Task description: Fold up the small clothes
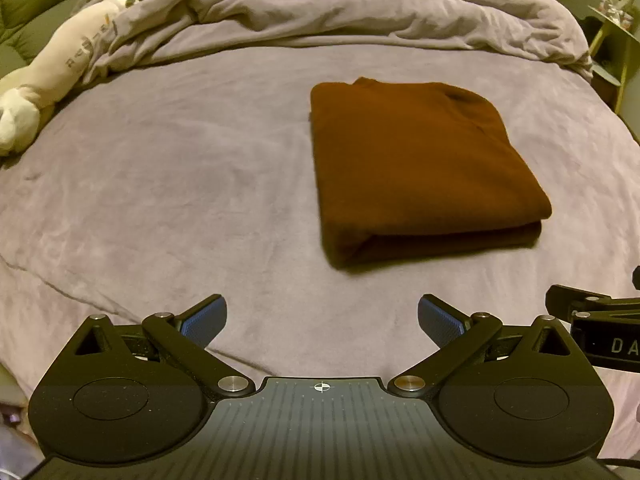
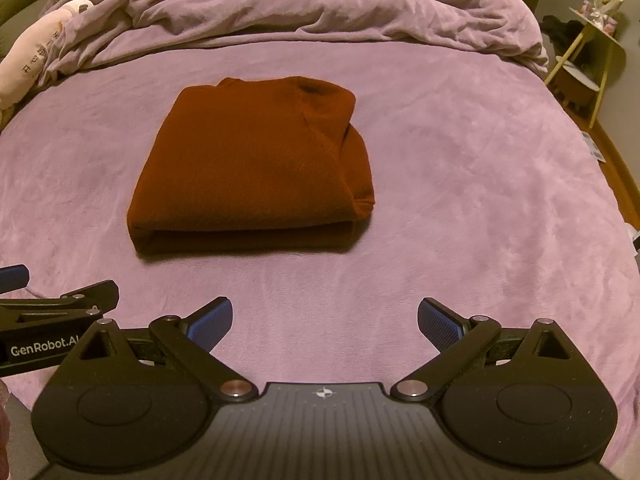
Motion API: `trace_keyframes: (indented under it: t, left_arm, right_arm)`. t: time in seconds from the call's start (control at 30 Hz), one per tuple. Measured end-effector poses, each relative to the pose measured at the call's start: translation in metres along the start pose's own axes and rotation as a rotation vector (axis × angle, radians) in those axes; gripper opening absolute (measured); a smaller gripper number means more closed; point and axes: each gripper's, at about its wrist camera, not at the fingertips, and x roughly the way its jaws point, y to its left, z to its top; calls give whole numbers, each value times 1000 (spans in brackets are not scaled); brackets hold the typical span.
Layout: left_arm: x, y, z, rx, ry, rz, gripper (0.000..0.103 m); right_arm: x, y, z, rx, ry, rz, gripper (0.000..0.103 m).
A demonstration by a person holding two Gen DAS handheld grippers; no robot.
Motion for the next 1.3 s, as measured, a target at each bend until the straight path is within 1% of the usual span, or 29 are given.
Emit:
trace_keyframes:
  t: [0.63,1.3]
  left_arm:
    - [-2,-1,0,10,-7,18,103]
    - [-1,1,2,17,-6,14,103]
  right_arm:
    - [-3,0,3,-3,-3,0,99]
    - [-2,-1,5,-3,2,1,99]
